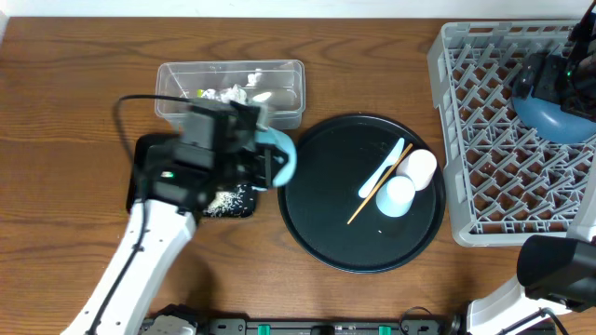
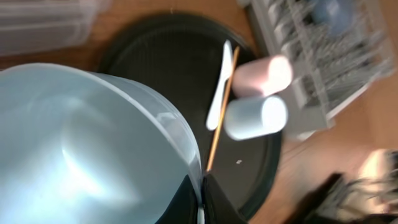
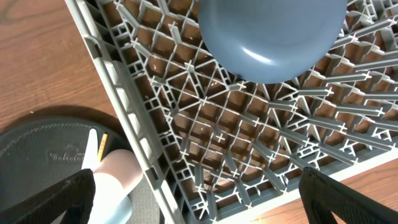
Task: Sort waste into correct bins and load items into the dishwasher rack
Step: 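Carry the empty bowl back and set it on the round tray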
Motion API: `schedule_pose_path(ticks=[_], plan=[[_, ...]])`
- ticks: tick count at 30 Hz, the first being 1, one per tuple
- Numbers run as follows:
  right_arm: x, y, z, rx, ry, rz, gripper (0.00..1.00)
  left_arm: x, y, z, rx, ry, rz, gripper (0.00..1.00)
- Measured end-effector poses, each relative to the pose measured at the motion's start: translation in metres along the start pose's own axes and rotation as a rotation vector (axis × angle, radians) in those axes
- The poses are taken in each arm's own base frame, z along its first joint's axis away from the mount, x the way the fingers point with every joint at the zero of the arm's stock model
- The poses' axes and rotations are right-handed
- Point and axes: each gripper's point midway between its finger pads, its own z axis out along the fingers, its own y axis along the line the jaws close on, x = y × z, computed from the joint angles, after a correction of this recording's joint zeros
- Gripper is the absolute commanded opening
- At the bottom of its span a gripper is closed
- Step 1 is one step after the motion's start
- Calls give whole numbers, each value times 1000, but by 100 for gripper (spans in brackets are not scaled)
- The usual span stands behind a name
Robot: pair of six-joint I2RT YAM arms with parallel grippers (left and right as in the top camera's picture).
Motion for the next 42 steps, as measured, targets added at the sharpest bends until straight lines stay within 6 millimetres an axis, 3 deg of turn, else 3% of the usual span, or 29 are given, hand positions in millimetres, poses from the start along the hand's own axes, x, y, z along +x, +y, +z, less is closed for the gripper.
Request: schedule_pose_path(ticks=[7,15,23,25,27,28,31,38,41,42], plan=[[0,0,0,0,0,0,99,20,-13,51,-133,57,149,6],[0,0,0,0,0,0,99,51,-18,111,-170,157,231,6],[0,0,0,0,0,0,99,55,-30,122,-147,151,266,7],[0,0,0,0,0,0,99,54,-30,122,-150,150,270,25],[0,0,0,0,0,0,99,54,-29,122,-153,149,273,52],[0,0,0,0,0,0,99,54,-29,122,-153,148,268,58],[0,0,0,0,0,0,99,54,-29,122,-153,148,272,67],[0,0,0,0,0,0,99,57,-28,118,-163,160,267,72],[0,0,0,0,0,0,99,53,-31,102,-166,144,269,75],[0,0,0,0,0,0,99,49,-34,92,-167,125,269,84]])
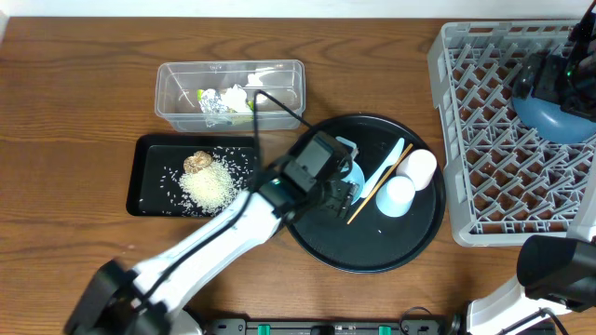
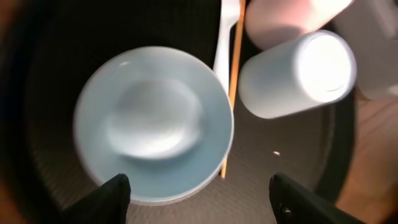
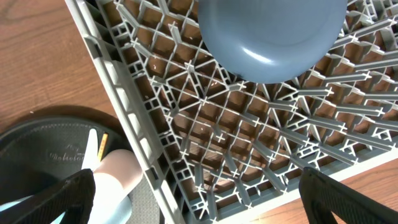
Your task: Sort waste into correct bins and load items into the dishwasher rack
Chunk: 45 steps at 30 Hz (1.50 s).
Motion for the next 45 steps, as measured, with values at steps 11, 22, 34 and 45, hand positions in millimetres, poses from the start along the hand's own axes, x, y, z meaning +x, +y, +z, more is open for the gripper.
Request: schedule_pose_path(ticks=[11,22,34,45], plan=[[0,0,0,0,0,0,99,-13,106,-173,-354,-337,-223,98],[-2,0,0,-1,-8,1,99,63,208,-249,-726,-360,-696,98],[14,52,-8,-301,65,-14,99,78,220,-238,-756,-276,-783,98],[103,213,-40,-563,146,-640,99,83,230,-232,-771,-261,-883,98]])
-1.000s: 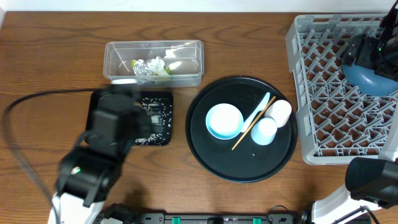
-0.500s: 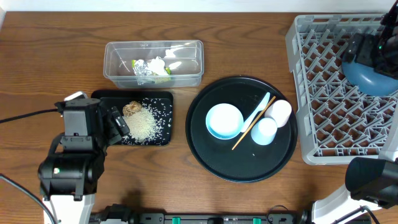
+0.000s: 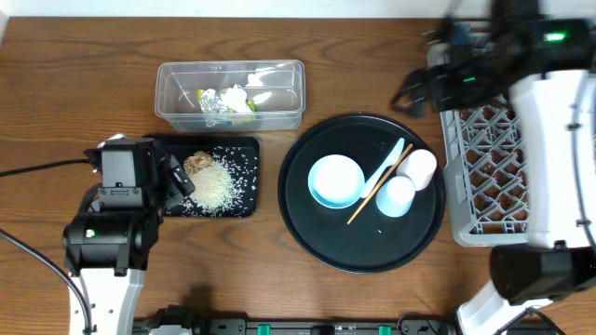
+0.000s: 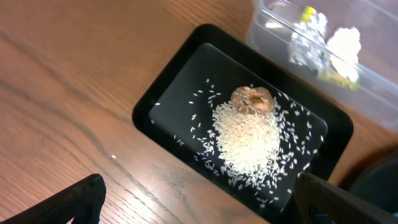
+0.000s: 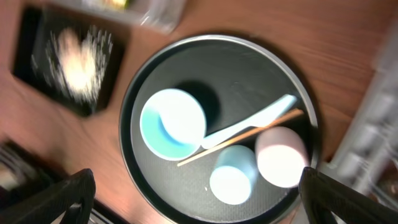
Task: Sort waste into correct bins and load items into the dishwasher rack
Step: 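Move the right gripper to the empty bowl and grasp its rim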
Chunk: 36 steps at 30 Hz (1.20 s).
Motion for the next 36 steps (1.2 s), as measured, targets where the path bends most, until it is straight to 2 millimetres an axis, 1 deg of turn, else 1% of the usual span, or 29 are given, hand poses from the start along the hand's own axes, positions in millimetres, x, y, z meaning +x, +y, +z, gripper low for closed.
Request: schedule_pose_path(ticks=[1,2,3,4,5,8,11,13,15,18,22,24,26,29,30,32,36], plan=[[2,16,11,6,24,-58,99,-1,4,1,-10,-1,-28,98],[4,26,18,11,42,-96,99,-3,7,1,-19,-3,-55,98],[8,40,32,18,66,-155,99,-5,13,2,-33,-5,-95,98],[11,48,39,18,78,-179,99,-6,16,3,-42,-7,-118,98],[15,57,52,24,95,-221,99,-8,23,4,-58,-11,-159,98],[30,76,84,34,145,-302,96,-10,38,5,-94,-7,-235,98],[45,88,116,41,178,-371,89,-9,51,6,-126,3,-285,98],[55,93,134,41,196,-404,85,-9,55,6,-135,7,-303,98],[67,97,150,38,223,-427,84,-9,56,6,-136,8,-314,98],[83,104,165,31,251,-451,84,-8,56,6,-132,11,-323,98],[108,113,191,21,280,-491,82,-8,55,7,-131,15,-323,98],[120,113,202,24,293,-501,79,-8,55,8,-132,18,-324,98],[128,109,209,41,306,-491,78,-8,55,8,-133,20,-324,98],[135,99,213,79,320,-472,74,-7,55,9,-136,24,-323,98],[134,97,214,90,316,-466,72,-7,55,10,-137,27,-323,98],[132,96,216,101,304,-461,71,-7,55,10,-139,29,-322,98],[128,94,224,107,265,-452,65,-5,56,11,-143,36,-321,98]])
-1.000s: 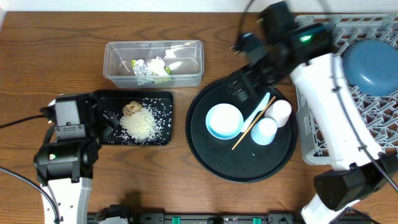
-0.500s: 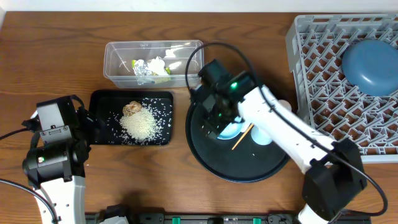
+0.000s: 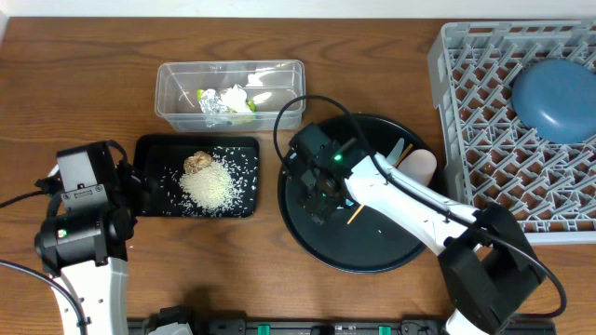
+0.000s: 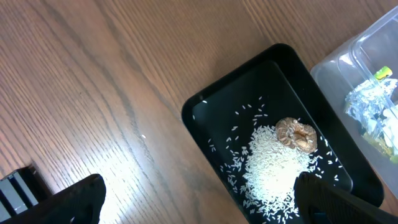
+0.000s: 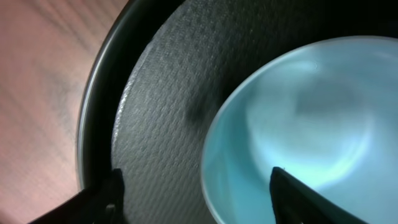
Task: Sort waste into correct bins and load items into the dishwasher rack
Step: 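Move the right gripper to the empty bowl and grasp its rim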
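Note:
A light blue bowl (image 5: 305,118) sits on the round black tray (image 3: 372,251); in the overhead view my right arm covers it. My right gripper (image 5: 196,199) (image 3: 321,194) is open and low over the bowl's left rim. One finger (image 5: 102,199) is outside over the tray and the other (image 5: 298,193) is over the bowl's inside. A pink cup (image 3: 424,166), a white spoon (image 3: 400,147) and a chopstick (image 3: 354,214) also lie on the tray. My left gripper (image 4: 199,202) (image 3: 126,186) is open and empty over the table, by the rice tray (image 4: 205,109).
A clear bin (image 3: 279,74) holding foil and paper scraps stands behind the rectangular black tray (image 3: 149,149) of rice and a brown lump. The grey dishwasher rack (image 3: 466,140) at the right holds a dark blue bowl (image 3: 556,88).
My right gripper was high above the round tray, near the rack's left edge; now it is down at the light blue bowl's rim. My left arm has drawn back slightly to the left.
My left gripper held the light blue bowl beside the bins while my right stood open over the rack. The bowl then lay on the round tray under my open left gripper. My left arm withdrew to the left, and my right came across to the bowl.

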Motion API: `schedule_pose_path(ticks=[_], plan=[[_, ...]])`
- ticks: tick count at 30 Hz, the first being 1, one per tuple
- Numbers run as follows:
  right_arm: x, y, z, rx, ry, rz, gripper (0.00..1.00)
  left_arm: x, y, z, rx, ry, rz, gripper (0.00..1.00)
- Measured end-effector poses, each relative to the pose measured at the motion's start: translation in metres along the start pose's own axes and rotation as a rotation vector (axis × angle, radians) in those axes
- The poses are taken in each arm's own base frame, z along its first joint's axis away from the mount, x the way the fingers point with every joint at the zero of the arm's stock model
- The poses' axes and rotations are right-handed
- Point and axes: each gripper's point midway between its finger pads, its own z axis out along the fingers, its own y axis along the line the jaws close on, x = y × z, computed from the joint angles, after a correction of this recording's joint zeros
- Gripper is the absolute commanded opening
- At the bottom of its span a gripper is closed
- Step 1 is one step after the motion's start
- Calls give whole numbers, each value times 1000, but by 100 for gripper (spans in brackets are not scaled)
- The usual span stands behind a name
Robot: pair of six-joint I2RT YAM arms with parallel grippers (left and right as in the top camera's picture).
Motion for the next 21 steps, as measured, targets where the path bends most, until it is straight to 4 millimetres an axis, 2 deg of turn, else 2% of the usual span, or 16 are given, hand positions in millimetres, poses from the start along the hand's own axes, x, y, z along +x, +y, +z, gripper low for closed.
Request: schedule_pose_path(ticks=[4,8,12,16,18,21], plan=[[10,-1,13,5,10,24,64,0,0,0,-2,2,1,98],[15,-4,16,21,21,46,61,0,0,0,-2,2,1,98],[12,-7,16,38,9,56,43,0,0,0,-2,2,1,98],[12,-9,16,47,7,66,36,1,0,0,-2,2,1,98],[12,-9,16,49,8,72,28,1,0,0,-2,3,1,98],[12,-10,16,53,7,84,13,1,0,0,-2,3,1,98]])
